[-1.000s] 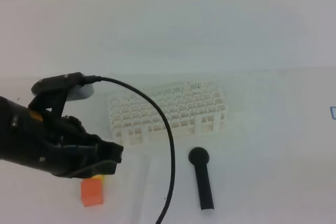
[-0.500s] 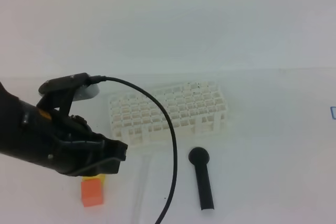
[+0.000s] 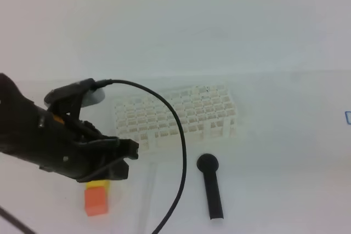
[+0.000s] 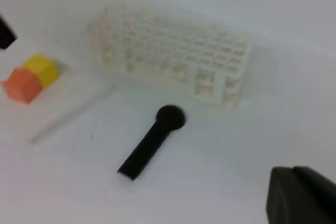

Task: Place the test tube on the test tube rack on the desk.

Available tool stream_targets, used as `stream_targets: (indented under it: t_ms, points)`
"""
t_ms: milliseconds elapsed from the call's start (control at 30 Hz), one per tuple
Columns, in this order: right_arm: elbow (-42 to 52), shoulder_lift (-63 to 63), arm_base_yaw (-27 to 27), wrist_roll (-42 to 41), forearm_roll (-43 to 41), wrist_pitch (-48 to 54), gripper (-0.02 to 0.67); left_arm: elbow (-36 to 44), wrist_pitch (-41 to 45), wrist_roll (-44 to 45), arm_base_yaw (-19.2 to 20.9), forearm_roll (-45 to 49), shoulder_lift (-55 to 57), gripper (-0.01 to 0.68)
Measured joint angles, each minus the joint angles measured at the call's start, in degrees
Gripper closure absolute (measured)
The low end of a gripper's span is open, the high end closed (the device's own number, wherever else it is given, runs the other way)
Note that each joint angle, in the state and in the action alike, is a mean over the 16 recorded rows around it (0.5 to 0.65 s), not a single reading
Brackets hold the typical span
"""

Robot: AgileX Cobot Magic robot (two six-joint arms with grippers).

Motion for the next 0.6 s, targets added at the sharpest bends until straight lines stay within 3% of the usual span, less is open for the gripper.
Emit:
stream_targets:
  t_ms: [267, 600]
  points:
    - [-1.7, 6.8, 7.9, -9.7, 9.2, 3.6, 0.65, 0.0, -1.4, -11.6, -5.8, 7.4, 8.1, 0.674]
    - [-6.5, 12.9, 11.0, -15.6, 13.4, 8.4, 0.65, -0.1, -3.8, -27.4, -10.8, 17.5, 16.9, 0.645]
